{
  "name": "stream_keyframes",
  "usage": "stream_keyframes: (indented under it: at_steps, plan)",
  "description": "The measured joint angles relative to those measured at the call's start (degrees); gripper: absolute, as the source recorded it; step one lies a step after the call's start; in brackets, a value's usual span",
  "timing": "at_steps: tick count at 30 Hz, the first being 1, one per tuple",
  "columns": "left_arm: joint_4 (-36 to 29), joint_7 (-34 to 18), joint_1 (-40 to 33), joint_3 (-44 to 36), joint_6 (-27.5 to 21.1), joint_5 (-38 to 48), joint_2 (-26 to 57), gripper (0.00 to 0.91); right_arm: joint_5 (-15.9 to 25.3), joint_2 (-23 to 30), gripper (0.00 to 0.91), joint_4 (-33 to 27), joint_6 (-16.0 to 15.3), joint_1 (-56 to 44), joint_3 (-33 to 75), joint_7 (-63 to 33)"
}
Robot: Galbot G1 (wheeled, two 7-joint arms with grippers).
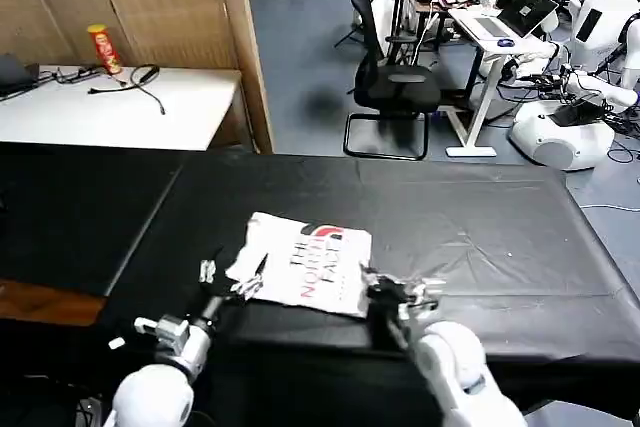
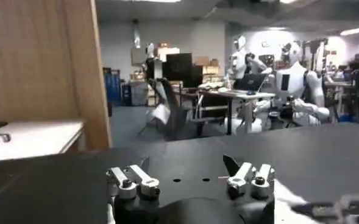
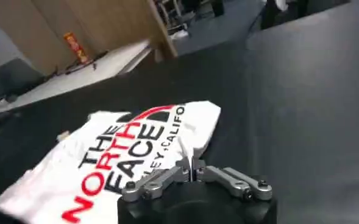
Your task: Fold and organize the clothes.
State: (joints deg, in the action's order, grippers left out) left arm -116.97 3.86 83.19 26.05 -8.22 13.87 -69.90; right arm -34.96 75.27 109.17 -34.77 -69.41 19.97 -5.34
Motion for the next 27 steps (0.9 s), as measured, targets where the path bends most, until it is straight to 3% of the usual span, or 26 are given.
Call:
stream_keyframes:
  at_steps: [4,6,9,12,20,27]
  plan:
    - [-0.3,-1.3,0.9,1.0,-0.8,1.4,0.1,0.878,-3.1,-4.8,0.878,2.5,-3.8,-1.7,3.2,0.5]
    - [-0.6,-1.7,1.2,1.5,-1.9,1.5,0.3,0.878,-2.7,-7.1,0.878,4.2,-3.5,-2.9,4.4,2.0]
    - [-0.6,-1.9,1.9,2.0,-2.0,1.3,0.8,0.878,0.5,-10.1,0.878,7.1,-0.3,-5.2,5.8,5.8]
    - [-0.7,-2.1,2.8,2.8,-1.9,1.3,1.1,0.878,5.6,-12.3,0.878,9.4,5.7,-8.0,6.0,7.8]
    - [-0.1,-3.9,5.9,3.5,0.9,1.2,1.5,0.878,18.2,-13.1,0.878,12.7,26.7,-18.6,6.0,3.3]
    - [-4.9,-10.1,12.6,3.8,-0.2,6.4,3.2,0.878,26.4,-10.5,0.878,15.4,38.0,-28.9,4.8,-4.6]
